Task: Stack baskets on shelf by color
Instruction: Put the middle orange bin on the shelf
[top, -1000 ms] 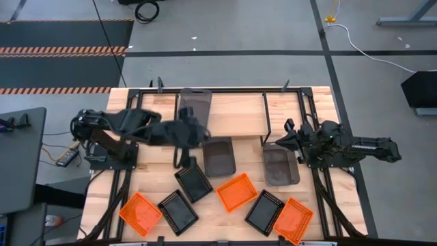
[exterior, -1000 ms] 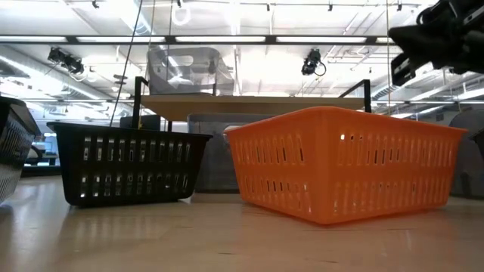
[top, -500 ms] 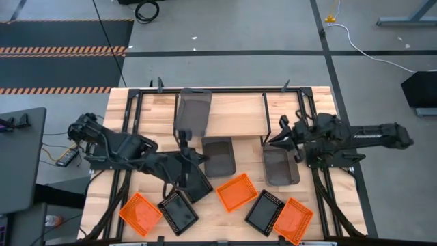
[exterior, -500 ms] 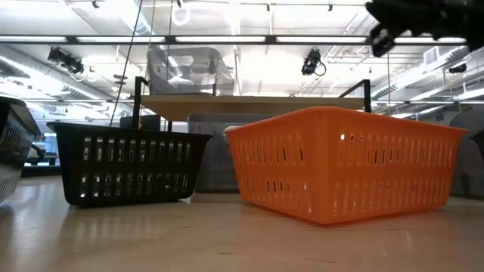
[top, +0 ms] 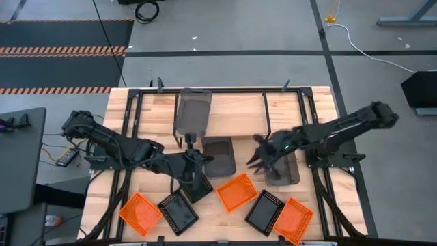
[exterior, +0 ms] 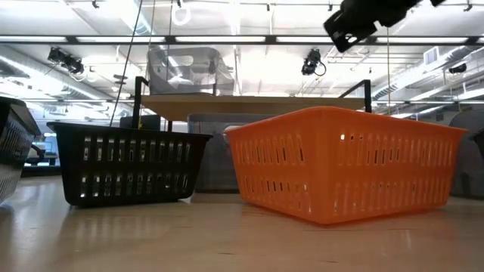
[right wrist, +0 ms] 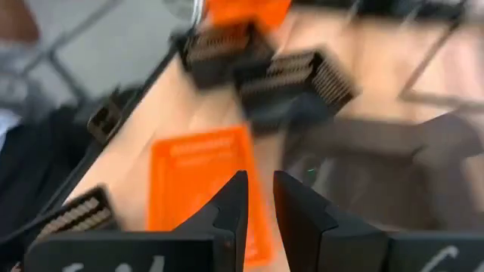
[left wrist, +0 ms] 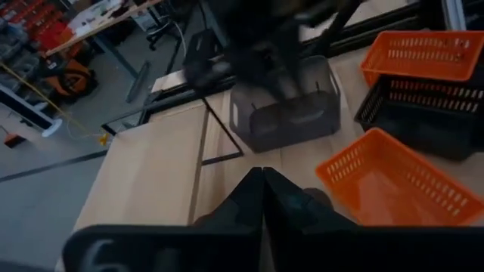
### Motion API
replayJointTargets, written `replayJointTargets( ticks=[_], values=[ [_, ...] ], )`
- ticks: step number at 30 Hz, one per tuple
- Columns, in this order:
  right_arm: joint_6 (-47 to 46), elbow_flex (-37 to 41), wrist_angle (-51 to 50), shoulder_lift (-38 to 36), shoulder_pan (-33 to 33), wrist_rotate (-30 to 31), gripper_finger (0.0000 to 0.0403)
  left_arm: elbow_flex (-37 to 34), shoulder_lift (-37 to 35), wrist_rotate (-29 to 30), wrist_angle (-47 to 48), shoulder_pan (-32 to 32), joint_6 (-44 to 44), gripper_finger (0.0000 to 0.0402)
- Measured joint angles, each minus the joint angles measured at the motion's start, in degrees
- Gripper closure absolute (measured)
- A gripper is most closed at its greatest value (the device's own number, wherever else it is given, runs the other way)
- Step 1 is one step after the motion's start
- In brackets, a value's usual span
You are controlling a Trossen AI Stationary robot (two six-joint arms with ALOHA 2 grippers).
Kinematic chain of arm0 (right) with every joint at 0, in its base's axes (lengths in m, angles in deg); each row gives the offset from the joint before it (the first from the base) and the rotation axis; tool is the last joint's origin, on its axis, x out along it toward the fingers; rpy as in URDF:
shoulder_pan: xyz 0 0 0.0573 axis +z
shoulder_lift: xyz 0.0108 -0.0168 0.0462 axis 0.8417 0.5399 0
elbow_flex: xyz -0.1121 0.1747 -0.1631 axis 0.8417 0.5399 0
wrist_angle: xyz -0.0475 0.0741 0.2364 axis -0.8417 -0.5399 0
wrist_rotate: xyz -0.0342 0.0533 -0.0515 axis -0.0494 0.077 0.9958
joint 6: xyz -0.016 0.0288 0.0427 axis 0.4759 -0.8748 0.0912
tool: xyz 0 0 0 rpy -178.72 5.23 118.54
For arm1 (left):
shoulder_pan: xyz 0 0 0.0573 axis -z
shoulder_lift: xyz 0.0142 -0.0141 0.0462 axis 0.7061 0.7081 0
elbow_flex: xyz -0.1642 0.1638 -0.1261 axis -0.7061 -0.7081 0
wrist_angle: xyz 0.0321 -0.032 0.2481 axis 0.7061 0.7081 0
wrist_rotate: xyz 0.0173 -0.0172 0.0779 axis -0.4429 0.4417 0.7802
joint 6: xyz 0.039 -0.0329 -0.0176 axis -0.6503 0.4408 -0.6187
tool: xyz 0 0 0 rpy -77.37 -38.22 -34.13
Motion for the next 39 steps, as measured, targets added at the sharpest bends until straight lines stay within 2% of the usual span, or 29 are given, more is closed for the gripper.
replayJointTargets(
  ticks=[5,13,19,24,28,32,36,39],
  values=[
    [-2.2,-5.7,-9.0,10.9,6.1,0.1,0.0331,-2.4,-4.0,0.5,-2.0,0.1,2.4,0.0395],
    [-7.6,-13.8,-11.3,22.1,11.8,0.8,0.032,-4.3,-5.3,0.5,-2.4,1.1,4.3,0.0383],
    [-8.2,-22.1,-16.3,29.2,14.1,2.9,0.0288,-4.3,-5.3,0.5,-2.7,1.0,4.7,0.0392],
    [-9.5,-25.4,-20.0,35.0,15.2,4.9,0.0252,-4.4,-5.3,0.5,-2.8,1.0,4.7,0.0389],
    [-9.6,-26.0,-22.2,37.9,15.3,5.5,0.0231,-4.4,-5.3,0.5,-2.4,1.0,5.9,0.0381],
    [-9.7,-26.0,-22.9,38.9,15.4,5.2,0.0226,-4.4,-5.3,0.5,-2.4,1.0,5.9,0.038],
    [-9.6,-26.0,-23.2,38.5,15.4,7.3,0.024,-4.4,-5.3,0.5,-2.4,1.0,5.9,0.0386],
    [-8.8,-26.0,-23.8,38.4,15.4,8.7,0.0266,-4.4,-5.3,0.5,-2.4,1.0,5.8,0.039]
  ],
)
